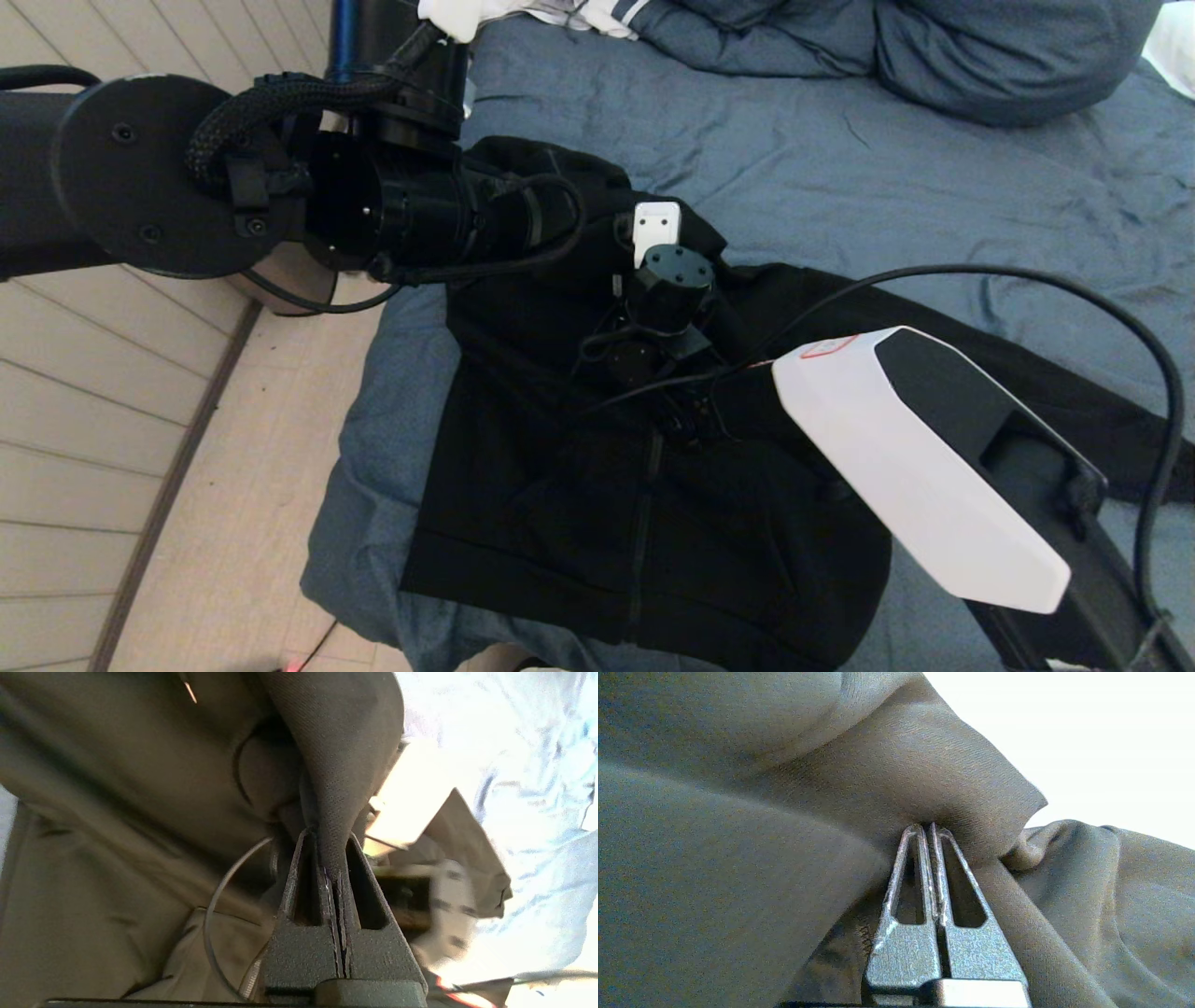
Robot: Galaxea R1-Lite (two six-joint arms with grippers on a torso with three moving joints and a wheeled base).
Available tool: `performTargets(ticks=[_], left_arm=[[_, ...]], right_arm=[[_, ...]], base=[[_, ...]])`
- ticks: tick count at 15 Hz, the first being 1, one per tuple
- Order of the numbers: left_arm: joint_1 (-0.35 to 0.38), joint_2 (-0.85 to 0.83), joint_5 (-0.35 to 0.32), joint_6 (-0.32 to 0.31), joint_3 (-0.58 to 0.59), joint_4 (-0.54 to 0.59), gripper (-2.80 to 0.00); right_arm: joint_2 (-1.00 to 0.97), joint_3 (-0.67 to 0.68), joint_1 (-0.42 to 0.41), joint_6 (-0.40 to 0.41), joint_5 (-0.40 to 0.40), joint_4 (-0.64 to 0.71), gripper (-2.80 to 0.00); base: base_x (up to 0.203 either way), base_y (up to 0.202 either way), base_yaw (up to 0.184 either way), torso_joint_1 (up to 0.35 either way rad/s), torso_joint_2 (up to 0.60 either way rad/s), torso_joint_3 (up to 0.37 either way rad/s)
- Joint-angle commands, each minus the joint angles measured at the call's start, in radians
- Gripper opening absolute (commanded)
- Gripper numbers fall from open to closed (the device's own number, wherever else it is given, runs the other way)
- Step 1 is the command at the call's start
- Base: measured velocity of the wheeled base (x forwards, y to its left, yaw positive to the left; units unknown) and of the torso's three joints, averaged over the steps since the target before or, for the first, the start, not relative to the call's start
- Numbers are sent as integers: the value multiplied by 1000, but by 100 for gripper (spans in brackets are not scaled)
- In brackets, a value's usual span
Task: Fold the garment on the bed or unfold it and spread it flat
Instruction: Unfold the black sweatshirt
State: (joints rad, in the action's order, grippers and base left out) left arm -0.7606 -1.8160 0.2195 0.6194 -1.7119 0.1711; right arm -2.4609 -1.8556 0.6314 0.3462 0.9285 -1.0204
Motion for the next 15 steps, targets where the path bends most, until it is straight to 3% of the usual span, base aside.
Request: performTargets(ticks=[1, 2, 5, 8, 11, 15], left_arm=[[-2, -7, 2, 4, -5, 3, -280], [-3, -11, 4, 5, -6, 4, 0], [-3, 4, 7, -5, 23, 1, 0], [-3, 45, 56, -8, 100, -1, 0], [-2, 146, 93, -5, 271, -23, 0], [-2, 282, 103, -10, 532, -187, 0]], right_arm=[[-26, -17, -9, 4, 3, -7, -280], [-26, -37, -8, 8, 2, 1, -280], [-32, -100, -11, 75, -3, 3, -280], [-8, -100, -67, 80, -4, 6, -280], [18, -101, -163, 81, -20, 12, -280], [35, -100, -335, 81, -44, 12, -280]], base=[[0, 0, 0, 0, 0, 0], [0, 0, 0, 0, 0, 0], [0, 0, 0, 0, 0, 0], [0, 0, 0, 0, 0, 0], [0, 0, 0, 0, 0, 0], [0, 0, 0, 0, 0, 0]])
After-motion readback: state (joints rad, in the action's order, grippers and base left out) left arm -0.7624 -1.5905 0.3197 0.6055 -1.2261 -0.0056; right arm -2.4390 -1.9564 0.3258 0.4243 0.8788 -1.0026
